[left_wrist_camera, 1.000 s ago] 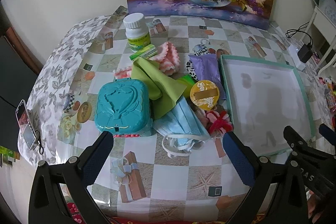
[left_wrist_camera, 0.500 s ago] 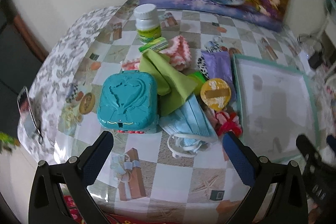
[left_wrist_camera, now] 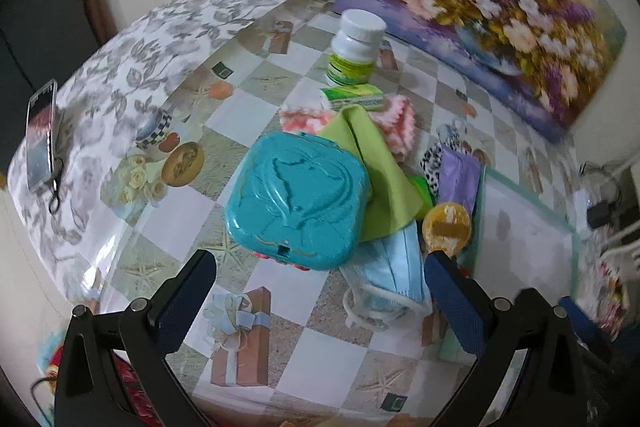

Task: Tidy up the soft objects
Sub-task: 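Reach the left tool to the green cloth while the right tool grasps the yellow lid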

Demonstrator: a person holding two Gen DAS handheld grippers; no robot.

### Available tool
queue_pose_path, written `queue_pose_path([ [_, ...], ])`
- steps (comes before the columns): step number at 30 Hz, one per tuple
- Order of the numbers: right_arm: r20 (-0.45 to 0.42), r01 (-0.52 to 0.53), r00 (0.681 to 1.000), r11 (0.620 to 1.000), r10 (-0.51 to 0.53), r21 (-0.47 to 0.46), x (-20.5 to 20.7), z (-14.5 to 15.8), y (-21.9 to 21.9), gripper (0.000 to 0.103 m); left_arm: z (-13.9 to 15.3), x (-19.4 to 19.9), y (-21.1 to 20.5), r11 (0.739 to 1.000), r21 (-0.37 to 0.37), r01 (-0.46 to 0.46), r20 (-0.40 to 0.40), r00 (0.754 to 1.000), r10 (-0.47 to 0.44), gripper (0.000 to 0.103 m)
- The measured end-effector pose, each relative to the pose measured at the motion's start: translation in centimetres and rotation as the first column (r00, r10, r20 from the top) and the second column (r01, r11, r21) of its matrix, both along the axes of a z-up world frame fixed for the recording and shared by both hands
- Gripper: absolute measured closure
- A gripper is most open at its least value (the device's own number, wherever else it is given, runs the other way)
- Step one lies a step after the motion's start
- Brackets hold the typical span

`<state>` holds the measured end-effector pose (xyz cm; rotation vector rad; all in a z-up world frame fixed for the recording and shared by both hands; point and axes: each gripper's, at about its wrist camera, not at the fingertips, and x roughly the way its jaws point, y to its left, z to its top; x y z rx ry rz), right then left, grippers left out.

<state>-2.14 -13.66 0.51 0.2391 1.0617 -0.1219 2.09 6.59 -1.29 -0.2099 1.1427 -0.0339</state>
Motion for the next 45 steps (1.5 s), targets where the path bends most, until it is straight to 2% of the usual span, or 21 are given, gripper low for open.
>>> queue_pose_path([
  [5,-0.028,0.043,0.999,0.998,-0.041,0.049,1.6,-1.1,-1.0,0.008,0.3,0.5,1.0,0.998,-0.055,-0.023,0.019,1.000,0.024,0.000],
  [10,-0.047,0.063,0.997,0.996,-0.060,0.068,3.0,-1.1,-1.5,0.009,2.1,1.7,1.9,0.996,-0.085,-0.029,0.065,0.997,0.034,0.000],
  [14,-0.068,0.062,0.996,0.995,-0.057,0.079,4.8,-0.9,-1.0,0.009,3.9,3.8,1.3,0.997,-0.081,0.008,0.081,0.997,-0.001,0.000],
  [17,-0.093,0.068,0.994,0.993,-0.059,0.092,6.3,-1.2,-0.5,0.009,4.6,5.6,-0.2,0.998,-0.031,0.061,0.059,0.996,-0.059,0.000],
  [19,-0.102,0.063,0.993,0.992,-0.052,0.108,7.1,-1.6,-0.2,0.010,4.4,6.6,-0.9,0.998,-0.006,0.055,0.027,0.998,-0.055,0.000],
  [24,-0.119,0.032,0.993,0.992,-0.017,0.119,8.3,-2.7,0.4,0.016,2.7,8.9,-1.6,0.999,-0.029,0.035,-0.053,0.998,-0.036,0.000],
  [28,-0.135,0.034,0.991,0.990,-0.016,0.135,9.2,-3.9,0.4,0.020,1.4,10.4,-2.1,1.000,-0.015,0.011,-0.096,0.995,-0.013,0.000],
  [36,-0.169,0.017,0.985,0.985,0.012,0.172,9.6,-5.9,0.9,0.030,-0.6,11.4,-2.6,1.000,0.018,0.014,-0.128,0.992,-0.011,0.000],
  [39,-0.184,0.000,0.982,0.987,0.030,0.158,9.6,-6.4,1.4,0.030,-1.1,11.4,-2.5,1.000,-0.001,0.017,-0.144,0.989,-0.017,0.000],
  [45,-0.200,-0.017,0.979,0.991,0.043,0.131,9.6,-7.1,1.9,0.030,-1.1,11.5,-2.3,1.000,0.006,0.016,-0.134,0.991,-0.015,0.000],
])
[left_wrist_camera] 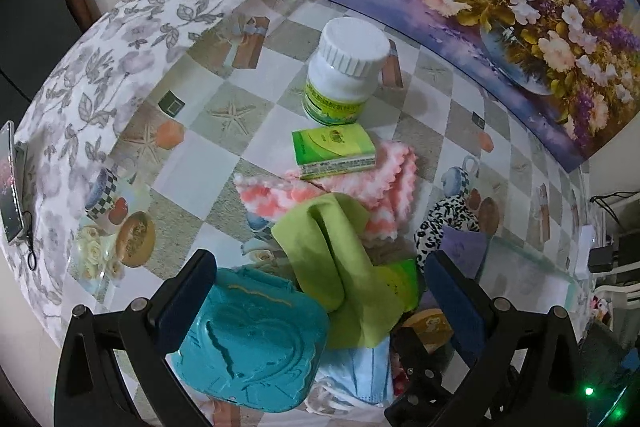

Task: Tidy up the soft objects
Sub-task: 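Reach the left tool to the green cloth while the right tool grasps the yellow lid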

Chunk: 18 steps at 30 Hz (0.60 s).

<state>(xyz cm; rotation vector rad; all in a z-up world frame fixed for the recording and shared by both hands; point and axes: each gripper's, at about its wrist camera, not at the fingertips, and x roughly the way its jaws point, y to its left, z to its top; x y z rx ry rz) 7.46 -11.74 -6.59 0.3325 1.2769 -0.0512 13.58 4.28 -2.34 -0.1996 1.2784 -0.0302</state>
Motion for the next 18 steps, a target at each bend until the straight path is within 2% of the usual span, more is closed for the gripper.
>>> queue_pose_path([
  [4,-0.008,-0.018,1.000,1.000,0.018,-0.020,0.1,-0.5,0.4,0.031,-0.1,0.3,0.0,1.000,0.001,0.009,0.007,1.000,-0.009,0.000],
  [9,0.000,-0.048,0.999,0.998,0.048,-0.035,0.1,-0.2,0.8,0.048,-0.4,0.7,-0.2,1.000,0.000,0.025,0.011,1.000,-0.025,0.000],
  [14,0.014,-0.023,1.000,1.000,0.023,-0.017,-0.2,0.2,0.0,0.048,-0.7,1.0,-0.5,0.999,-0.008,0.049,0.013,0.999,-0.049,0.001],
  [17,0.025,0.002,1.000,1.000,-0.002,0.001,-0.3,0.6,-0.7,0.048,-1.0,1.4,-0.8,0.998,0.005,0.065,0.016,0.998,-0.065,0.007],
  [18,0.028,0.007,1.000,1.000,-0.007,0.002,-0.4,0.7,-0.9,0.048,-1.1,1.6,-0.9,0.997,0.011,0.071,0.012,0.997,-0.071,0.012],
])
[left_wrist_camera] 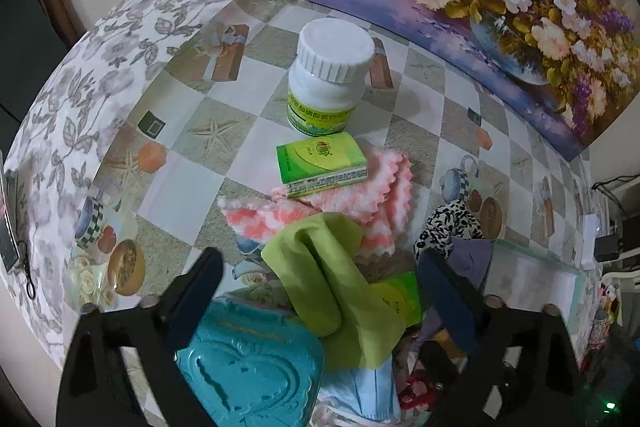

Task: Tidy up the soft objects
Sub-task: 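Reach the left tool to the green cloth while the right tool grasps the yellow lid, then lift the green cloth with the left tool while the right tool carries the yellow lid over the tray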

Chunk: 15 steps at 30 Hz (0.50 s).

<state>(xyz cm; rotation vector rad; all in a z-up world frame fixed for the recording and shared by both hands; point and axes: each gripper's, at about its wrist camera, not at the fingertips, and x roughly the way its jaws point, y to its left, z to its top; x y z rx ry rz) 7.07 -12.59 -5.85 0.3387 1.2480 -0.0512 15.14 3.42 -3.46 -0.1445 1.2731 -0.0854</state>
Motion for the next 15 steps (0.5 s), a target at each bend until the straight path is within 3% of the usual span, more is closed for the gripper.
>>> queue_pose_path([
  [2,0.005,0.004,1.000,1.000,-0.004,0.009,0.0,0.3,-0.2,0.048,-0.5,0.2,-0.2,1.000,0.011,0.011,-0.014,1.000,-0.011,0.017],
  [8,0.018,0.007,1.000,1.000,-0.008,0.017,0.0,0.7,-0.3,0.048,-2.0,0.6,-1.5,0.996,0.063,0.065,-0.042,0.997,-0.062,0.049],
  [10,0.019,0.009,1.000,1.000,-0.010,0.020,-0.2,0.9,-0.5,0.048,-2.5,0.6,-1.8,0.995,0.071,0.075,-0.049,0.996,-0.072,0.071],
  [13,0.018,0.014,1.000,1.000,-0.015,0.026,-0.2,0.9,-0.6,0.048,-2.9,0.6,-2.0,0.992,0.094,0.082,-0.050,0.996,-0.077,0.090],
  [15,0.017,0.017,1.000,0.999,-0.018,0.030,-0.1,0.8,-0.8,0.048,-2.9,0.6,-1.9,0.991,0.103,0.080,-0.042,0.996,-0.076,0.093],
])
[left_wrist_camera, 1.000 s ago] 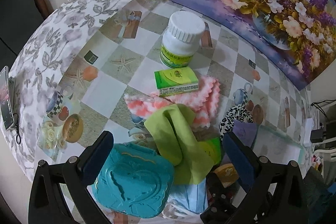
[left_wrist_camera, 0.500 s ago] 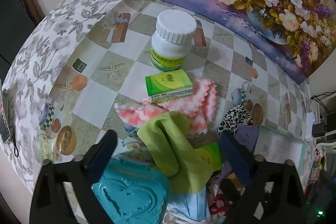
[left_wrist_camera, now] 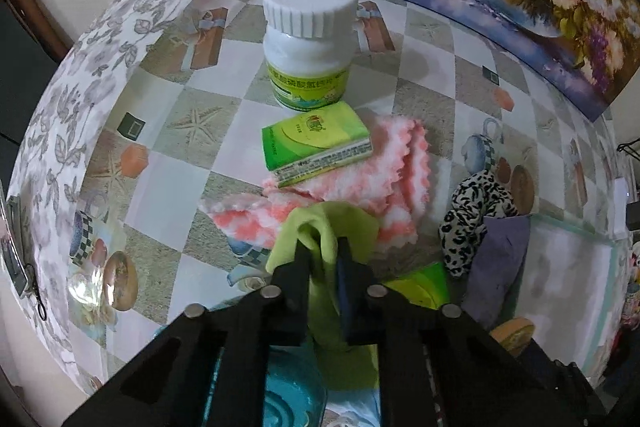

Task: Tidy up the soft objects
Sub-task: 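Lift the green cloth with the left tool while the right tool carries the yellow lid over the tray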

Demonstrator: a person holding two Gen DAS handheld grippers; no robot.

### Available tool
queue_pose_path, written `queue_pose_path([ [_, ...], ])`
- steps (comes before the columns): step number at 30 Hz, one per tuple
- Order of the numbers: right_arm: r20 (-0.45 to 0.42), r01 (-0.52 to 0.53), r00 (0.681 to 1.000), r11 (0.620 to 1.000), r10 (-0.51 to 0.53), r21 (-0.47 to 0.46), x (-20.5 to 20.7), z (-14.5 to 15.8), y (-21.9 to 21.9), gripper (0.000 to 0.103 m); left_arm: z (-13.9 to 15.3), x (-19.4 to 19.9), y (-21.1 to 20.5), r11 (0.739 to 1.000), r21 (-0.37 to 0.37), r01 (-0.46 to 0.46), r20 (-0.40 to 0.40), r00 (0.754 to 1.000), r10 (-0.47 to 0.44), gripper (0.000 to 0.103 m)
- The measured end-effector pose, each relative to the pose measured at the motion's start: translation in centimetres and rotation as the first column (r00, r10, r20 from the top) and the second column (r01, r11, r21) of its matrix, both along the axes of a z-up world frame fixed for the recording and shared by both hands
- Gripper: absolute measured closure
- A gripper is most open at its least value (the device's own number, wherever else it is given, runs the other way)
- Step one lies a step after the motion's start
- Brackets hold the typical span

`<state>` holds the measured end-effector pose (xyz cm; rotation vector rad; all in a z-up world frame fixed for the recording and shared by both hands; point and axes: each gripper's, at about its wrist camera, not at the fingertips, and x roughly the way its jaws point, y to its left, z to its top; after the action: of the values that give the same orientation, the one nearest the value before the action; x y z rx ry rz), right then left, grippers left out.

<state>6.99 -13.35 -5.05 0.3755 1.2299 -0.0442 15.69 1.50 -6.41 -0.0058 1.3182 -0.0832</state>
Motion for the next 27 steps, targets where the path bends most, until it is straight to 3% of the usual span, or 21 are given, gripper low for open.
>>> queue_pose_path([
  [14,0.014,0.011,1.000,1.000,-0.011,0.003,-0.3,0.0,-0.2,0.048,2.1,0.0,1.2,0.999,-0.038,-0.027,0.059,0.998,0.029,0.096],
  [22,0.102,0.024,0.995,1.000,-0.024,-0.001,-1.0,2.8,-0.5,0.048,7.1,-1.3,2.1,0.994,-0.102,-0.028,0.182,0.982,0.047,0.097],
  [27,0.166,0.033,0.986,0.999,-0.033,0.003,-1.5,5.0,-0.7,0.048,10.8,-2.5,2.4,0.990,-0.138,-0.012,0.277,0.959,0.051,0.097],
])
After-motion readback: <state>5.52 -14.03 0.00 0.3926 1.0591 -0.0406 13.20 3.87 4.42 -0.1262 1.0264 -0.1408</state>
